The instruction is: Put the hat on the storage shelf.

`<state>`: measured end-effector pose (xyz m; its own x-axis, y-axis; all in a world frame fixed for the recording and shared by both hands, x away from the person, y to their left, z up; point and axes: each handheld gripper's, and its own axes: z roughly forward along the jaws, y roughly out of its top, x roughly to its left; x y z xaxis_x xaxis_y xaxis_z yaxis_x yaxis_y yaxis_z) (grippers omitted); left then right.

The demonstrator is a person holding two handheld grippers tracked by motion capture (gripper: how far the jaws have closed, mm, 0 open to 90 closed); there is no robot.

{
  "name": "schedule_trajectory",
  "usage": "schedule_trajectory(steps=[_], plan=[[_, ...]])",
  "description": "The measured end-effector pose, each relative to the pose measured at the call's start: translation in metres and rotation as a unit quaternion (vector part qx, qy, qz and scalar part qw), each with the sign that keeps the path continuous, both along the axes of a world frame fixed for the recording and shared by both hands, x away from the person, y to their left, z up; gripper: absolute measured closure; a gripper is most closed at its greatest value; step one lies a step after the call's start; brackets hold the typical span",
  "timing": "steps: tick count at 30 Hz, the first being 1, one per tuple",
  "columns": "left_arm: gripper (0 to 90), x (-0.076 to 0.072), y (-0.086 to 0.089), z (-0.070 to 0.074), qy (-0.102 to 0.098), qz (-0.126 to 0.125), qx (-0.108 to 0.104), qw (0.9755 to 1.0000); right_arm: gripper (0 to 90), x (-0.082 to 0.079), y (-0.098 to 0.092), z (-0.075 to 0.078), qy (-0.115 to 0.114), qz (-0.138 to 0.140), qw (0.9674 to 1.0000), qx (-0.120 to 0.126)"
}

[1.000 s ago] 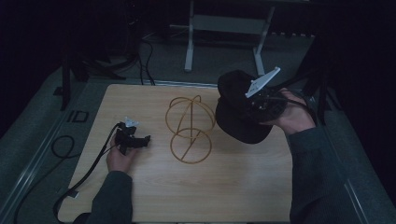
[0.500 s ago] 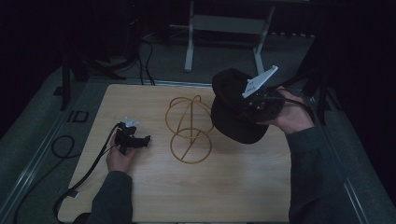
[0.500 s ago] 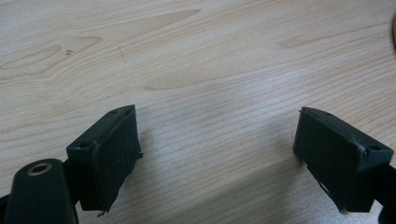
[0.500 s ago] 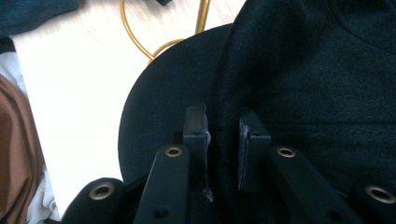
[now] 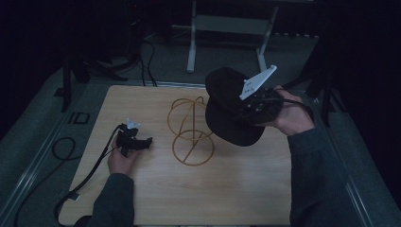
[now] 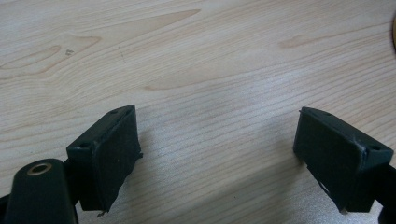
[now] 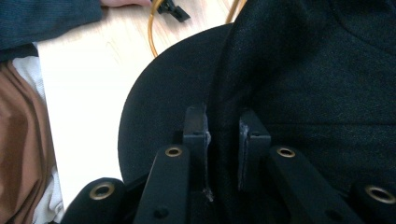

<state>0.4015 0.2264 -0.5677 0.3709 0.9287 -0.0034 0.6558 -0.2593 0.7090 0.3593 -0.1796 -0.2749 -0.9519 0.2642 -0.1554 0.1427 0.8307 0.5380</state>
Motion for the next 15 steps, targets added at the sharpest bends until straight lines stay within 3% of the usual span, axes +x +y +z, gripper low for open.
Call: schedule_trajectory(steps=[15], plan=[[13.8, 0.000, 0.000, 0.000, 0.000, 0.001, -0.001, 1.0000, 77.7, -0.006, 0.039, 0.001, -0.001, 0.056, 0.9984, -0.005]])
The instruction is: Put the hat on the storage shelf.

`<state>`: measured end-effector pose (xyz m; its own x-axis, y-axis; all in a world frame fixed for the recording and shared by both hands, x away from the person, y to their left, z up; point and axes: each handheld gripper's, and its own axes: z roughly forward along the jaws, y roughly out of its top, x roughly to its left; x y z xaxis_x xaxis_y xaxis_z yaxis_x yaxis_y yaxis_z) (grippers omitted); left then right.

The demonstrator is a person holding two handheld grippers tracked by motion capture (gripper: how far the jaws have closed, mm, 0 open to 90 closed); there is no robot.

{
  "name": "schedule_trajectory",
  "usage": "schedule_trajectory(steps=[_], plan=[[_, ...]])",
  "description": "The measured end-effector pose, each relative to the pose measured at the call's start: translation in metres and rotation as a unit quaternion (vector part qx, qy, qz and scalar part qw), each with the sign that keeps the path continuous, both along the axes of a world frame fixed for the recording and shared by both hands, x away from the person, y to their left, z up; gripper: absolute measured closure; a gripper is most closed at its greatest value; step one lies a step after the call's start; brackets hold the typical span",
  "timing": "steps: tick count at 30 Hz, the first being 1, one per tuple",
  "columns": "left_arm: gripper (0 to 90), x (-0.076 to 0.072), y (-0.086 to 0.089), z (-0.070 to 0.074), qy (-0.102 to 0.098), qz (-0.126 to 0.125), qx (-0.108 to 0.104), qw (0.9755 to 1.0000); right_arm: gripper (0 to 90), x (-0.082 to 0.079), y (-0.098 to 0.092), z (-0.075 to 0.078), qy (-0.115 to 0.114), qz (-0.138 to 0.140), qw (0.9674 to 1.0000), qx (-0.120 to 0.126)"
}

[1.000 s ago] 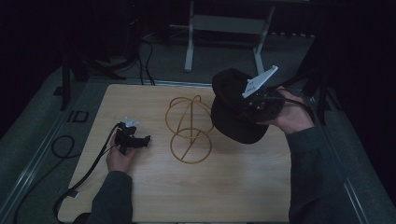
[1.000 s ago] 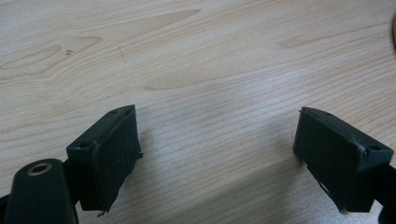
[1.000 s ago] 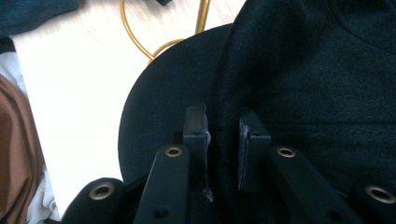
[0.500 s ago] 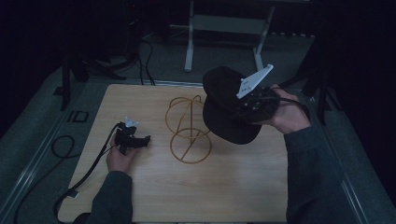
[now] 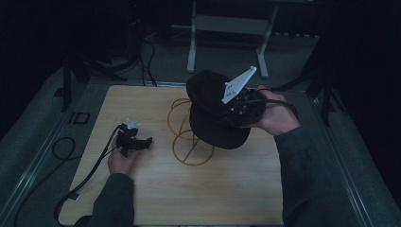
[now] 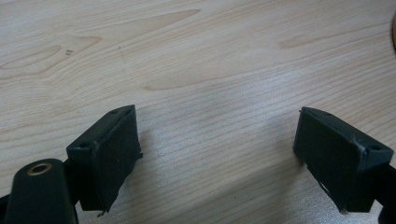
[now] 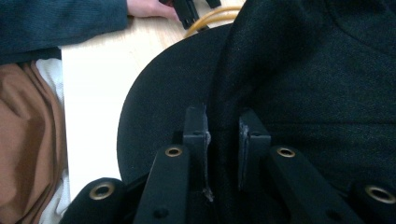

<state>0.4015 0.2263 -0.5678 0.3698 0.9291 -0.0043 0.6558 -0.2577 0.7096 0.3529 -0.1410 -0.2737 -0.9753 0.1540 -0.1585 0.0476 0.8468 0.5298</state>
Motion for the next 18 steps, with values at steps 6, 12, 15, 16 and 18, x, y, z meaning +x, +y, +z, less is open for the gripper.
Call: schedule_trajectory(steps=[6, 12, 15, 16, 18], plan=[[13.8, 0.000, 0.000, 0.000, 0.000, 0.000, 0.001, 1.0000, 77.7, -0.001, 0.015, 0.002, 0.002, 0.015, 0.9999, -0.003], [13.8, 0.000, 0.000, 0.000, 0.000, 0.000, 0.000, 1.0000, 77.6, -0.002, 0.027, 0.002, 0.002, 0.025, 0.9997, -0.005], [13.9, 0.000, 0.000, 0.000, 0.000, 0.000, 0.000, 1.0000, 77.6, -0.002, 0.032, 0.001, 0.002, 0.032, 0.9995, -0.006], [13.8, 0.000, 0.000, 0.000, 0.000, 0.000, 0.001, 1.0000, 77.6, -0.002, 0.034, 0.001, 0.000, 0.035, 0.9994, -0.007], [13.9, 0.000, 0.000, 0.000, 0.000, 0.000, 0.001, 1.0000, 77.6, -0.002, 0.038, 0.000, 0.003, 0.038, 0.9993, -0.006]])
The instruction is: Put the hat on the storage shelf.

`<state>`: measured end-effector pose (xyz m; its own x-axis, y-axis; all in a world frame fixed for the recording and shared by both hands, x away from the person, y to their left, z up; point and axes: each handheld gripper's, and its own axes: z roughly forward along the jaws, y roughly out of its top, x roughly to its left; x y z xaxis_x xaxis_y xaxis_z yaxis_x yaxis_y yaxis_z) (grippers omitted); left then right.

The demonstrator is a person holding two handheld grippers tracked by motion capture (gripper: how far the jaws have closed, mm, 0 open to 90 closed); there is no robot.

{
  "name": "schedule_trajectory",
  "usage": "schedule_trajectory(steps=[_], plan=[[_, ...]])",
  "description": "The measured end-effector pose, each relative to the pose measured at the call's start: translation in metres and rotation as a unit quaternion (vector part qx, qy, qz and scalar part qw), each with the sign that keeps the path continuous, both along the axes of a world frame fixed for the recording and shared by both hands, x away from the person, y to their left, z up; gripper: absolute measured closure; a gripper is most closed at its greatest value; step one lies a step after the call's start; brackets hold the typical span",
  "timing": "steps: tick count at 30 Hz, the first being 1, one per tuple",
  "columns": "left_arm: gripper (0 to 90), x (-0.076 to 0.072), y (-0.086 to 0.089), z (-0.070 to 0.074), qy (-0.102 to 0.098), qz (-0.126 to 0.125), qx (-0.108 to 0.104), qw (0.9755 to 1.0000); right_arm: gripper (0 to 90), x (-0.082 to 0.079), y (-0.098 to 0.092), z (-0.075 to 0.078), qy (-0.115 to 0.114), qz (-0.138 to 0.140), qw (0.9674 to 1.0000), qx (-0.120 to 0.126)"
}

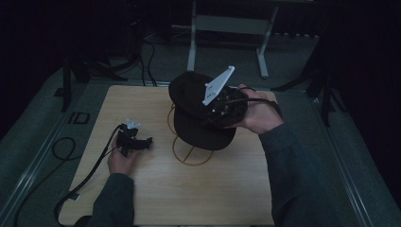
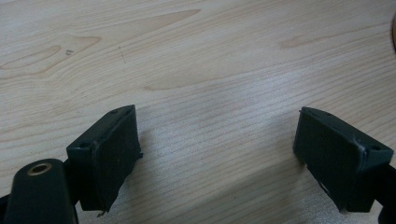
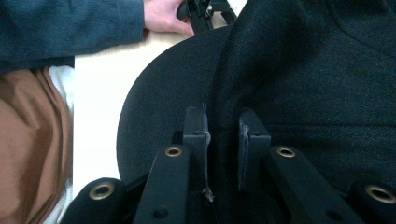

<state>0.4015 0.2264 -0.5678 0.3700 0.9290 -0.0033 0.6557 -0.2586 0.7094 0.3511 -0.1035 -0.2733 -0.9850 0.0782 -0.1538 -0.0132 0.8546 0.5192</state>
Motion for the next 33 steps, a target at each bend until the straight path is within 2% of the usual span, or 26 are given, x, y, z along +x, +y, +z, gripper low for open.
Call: schedule_trajectory(steps=[15, 24, 33], plan=[[13.9, 0.000, 0.000, 0.000, 0.000, 0.000, 0.000, 1.0000, 77.5, 0.002, 0.018, -0.007, 0.002, 0.013, 0.9999, -0.011], [13.8, 0.000, 0.000, 0.000, -0.001, 0.001, -0.001, 1.0000, 77.1, 0.003, 0.027, -0.017, 0.007, 0.019, 0.9994, -0.027], [13.9, 0.000, 0.000, 0.000, 0.000, 0.000, 0.000, 1.0000, 76.5, 0.004, 0.034, -0.025, 0.013, 0.024, 0.9991, -0.032]])
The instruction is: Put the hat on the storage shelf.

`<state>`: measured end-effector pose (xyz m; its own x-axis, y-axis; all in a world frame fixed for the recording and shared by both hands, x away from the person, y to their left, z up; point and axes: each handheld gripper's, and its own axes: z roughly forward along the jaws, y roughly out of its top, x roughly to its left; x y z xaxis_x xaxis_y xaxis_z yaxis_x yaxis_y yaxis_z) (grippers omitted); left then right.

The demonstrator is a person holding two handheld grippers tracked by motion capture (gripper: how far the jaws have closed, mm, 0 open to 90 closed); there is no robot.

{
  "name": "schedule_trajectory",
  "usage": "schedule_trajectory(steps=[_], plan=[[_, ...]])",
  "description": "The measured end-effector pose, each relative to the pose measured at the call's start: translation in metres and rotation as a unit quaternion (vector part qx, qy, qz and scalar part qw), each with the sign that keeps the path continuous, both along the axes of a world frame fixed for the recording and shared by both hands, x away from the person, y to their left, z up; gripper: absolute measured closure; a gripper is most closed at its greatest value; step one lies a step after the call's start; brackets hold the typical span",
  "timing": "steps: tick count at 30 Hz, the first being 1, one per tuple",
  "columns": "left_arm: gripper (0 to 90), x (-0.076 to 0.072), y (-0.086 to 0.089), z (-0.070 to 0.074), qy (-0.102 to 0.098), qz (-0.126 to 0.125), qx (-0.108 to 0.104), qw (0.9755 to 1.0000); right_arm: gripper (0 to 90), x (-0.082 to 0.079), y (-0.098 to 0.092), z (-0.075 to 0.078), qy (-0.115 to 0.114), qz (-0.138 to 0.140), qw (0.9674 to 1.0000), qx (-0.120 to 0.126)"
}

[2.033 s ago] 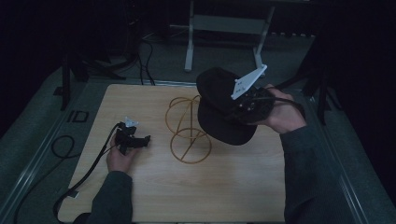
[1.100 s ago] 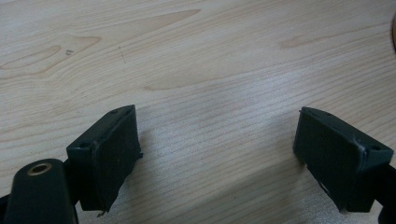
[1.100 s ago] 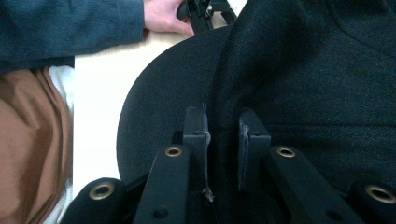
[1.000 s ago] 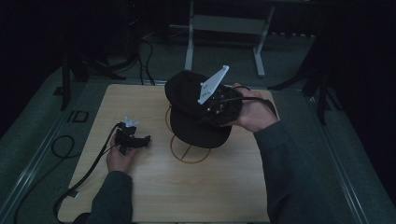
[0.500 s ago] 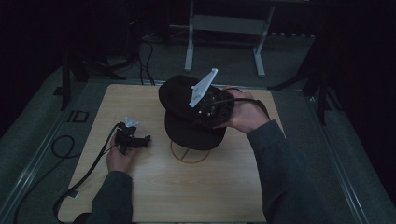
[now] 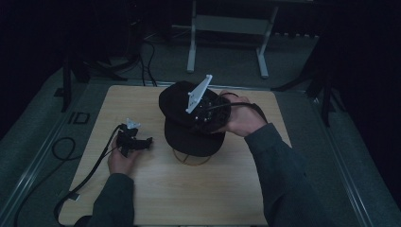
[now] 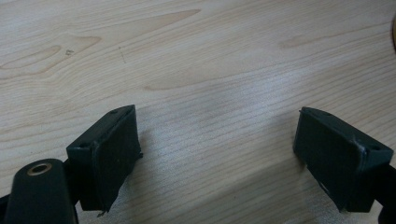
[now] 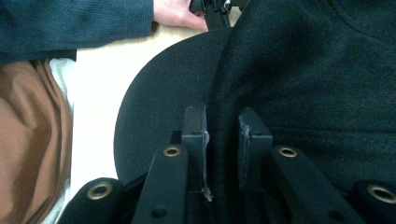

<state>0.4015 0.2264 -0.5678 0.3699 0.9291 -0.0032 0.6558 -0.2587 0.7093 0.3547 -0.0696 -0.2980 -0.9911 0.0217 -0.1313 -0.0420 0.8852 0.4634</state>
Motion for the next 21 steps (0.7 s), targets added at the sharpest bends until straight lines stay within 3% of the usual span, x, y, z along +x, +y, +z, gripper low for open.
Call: schedule_trajectory(steps=[21], plan=[[13.9, 0.000, 0.000, 0.000, 0.000, -0.001, 0.000, 1.0000, 72.2, 0.003, 0.006, -0.015, 0.017, 0.005, 0.9998, -0.002]])
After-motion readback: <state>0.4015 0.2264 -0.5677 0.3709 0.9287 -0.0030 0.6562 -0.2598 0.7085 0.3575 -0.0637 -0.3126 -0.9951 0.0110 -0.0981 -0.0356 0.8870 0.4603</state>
